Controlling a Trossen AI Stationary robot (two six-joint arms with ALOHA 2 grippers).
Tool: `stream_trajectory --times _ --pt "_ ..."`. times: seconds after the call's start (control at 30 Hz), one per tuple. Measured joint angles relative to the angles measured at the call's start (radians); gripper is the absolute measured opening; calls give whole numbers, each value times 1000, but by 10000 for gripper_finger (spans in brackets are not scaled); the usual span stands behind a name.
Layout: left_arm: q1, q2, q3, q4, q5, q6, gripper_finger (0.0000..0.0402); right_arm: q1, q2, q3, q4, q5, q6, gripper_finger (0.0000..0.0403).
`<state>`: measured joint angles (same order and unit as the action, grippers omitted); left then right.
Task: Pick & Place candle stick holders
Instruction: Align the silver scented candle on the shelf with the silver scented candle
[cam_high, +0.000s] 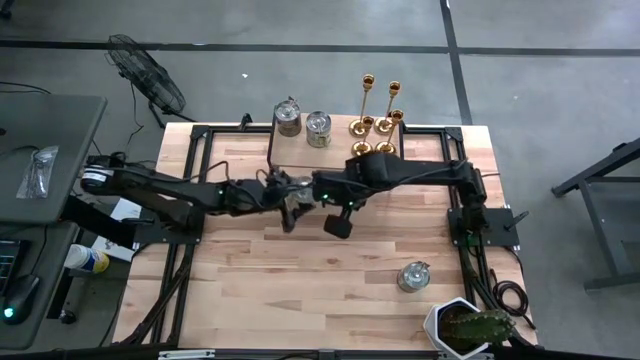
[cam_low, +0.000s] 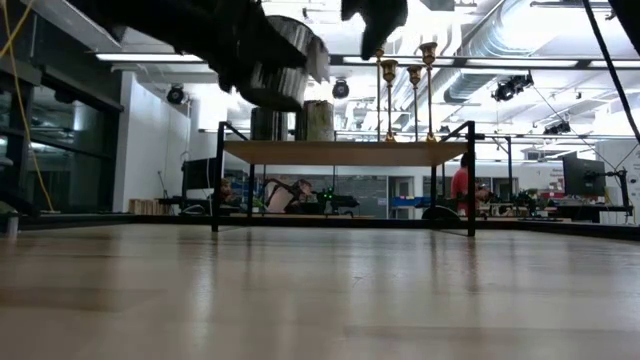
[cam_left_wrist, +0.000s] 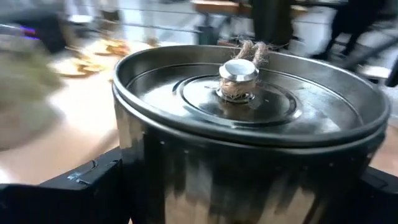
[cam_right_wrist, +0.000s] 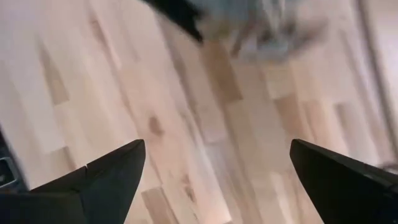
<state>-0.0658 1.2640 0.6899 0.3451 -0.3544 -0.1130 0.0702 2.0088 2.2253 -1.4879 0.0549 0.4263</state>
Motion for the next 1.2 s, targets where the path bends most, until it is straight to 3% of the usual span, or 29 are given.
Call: stream_trajectory --times 0.3,0.53,0.63,0.8,1.2 --pt "1 -123 0 -62 -283 60 354 59 -44 -8 -33 162 53 393" --pt "1 -129 0 -57 -410 56 354 104 -129 -194 -21 224 132 365" --pt "19 -124 0 -47 -450 55 354 112 -186 -299 33 223 185 332" --pt "86 -122 1 -49 -410 22 354 126 -271 -432 118 224 289 261" --pt "240 -85 2 -64 -319 -102 355 232 -304 -547 131 279 458 71"
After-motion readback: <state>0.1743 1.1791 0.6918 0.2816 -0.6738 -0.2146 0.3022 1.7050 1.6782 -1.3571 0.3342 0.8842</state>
